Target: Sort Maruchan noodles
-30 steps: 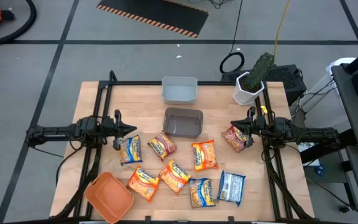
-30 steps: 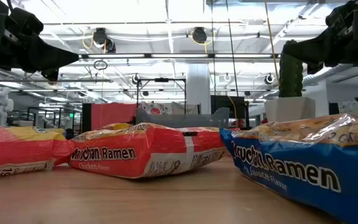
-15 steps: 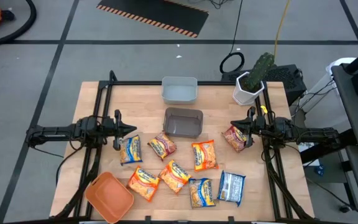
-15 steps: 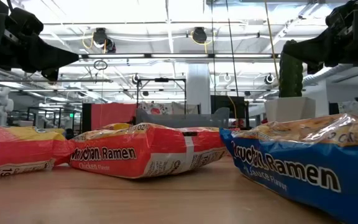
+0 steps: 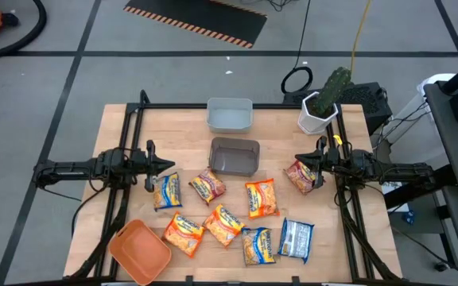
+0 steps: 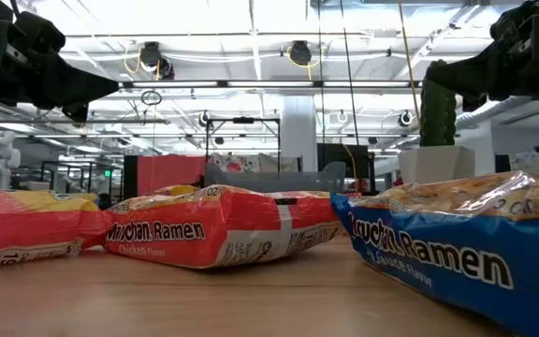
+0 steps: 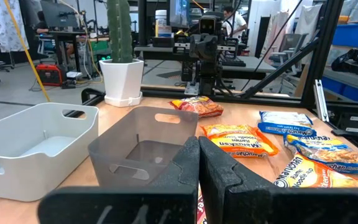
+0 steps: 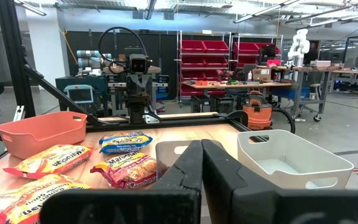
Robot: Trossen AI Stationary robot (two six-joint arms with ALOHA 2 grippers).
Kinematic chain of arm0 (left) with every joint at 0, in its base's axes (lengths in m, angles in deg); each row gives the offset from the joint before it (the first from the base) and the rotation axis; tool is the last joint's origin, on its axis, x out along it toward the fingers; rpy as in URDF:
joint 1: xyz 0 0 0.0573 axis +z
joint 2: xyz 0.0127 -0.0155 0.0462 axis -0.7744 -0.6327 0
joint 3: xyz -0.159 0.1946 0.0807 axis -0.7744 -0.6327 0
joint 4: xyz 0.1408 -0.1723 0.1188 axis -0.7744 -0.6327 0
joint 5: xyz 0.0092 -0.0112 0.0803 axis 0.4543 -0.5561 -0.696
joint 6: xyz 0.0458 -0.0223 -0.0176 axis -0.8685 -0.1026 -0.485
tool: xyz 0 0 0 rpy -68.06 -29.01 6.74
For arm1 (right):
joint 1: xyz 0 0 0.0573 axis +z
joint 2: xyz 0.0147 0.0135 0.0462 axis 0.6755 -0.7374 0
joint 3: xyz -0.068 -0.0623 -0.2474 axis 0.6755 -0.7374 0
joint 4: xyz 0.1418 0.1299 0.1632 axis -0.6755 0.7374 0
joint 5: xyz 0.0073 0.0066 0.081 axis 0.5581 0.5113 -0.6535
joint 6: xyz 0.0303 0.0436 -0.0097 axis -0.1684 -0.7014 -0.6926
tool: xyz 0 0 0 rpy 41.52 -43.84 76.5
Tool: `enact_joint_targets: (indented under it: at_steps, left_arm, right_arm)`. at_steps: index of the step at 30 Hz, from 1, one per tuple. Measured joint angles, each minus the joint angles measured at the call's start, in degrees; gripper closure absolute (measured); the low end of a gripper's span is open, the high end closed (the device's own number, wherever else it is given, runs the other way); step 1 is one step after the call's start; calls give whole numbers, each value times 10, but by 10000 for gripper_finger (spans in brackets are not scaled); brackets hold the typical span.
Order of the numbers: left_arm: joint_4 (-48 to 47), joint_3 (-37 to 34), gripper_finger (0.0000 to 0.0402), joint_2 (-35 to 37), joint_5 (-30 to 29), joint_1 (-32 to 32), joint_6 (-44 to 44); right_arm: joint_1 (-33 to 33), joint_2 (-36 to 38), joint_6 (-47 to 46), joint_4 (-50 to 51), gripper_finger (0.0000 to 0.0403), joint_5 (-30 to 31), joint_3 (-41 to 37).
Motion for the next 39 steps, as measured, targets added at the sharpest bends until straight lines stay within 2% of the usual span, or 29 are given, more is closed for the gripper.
enact_joint_targets:
  at_steps: [17,23,29,33,39]
  left_arm:
    - [0,0,400,0,0,0,0]
    - [0,0,400,0,0,0,0]
    - [0,0,400,0,0,0,0]
    - [0,0,400,0,0,0,0]
    - [8,-1,400,0,0,0,0]
  right_arm:
    - [0,0,0,0,403,0,0]
    - [0,0,-42,-20,403,0,0]
    - [0,0,-51,-27,403,-2,0]
    - [1,-1,-63,-36,403,-30,0]
    - [1,-15,-80,-35,403,-27,0]
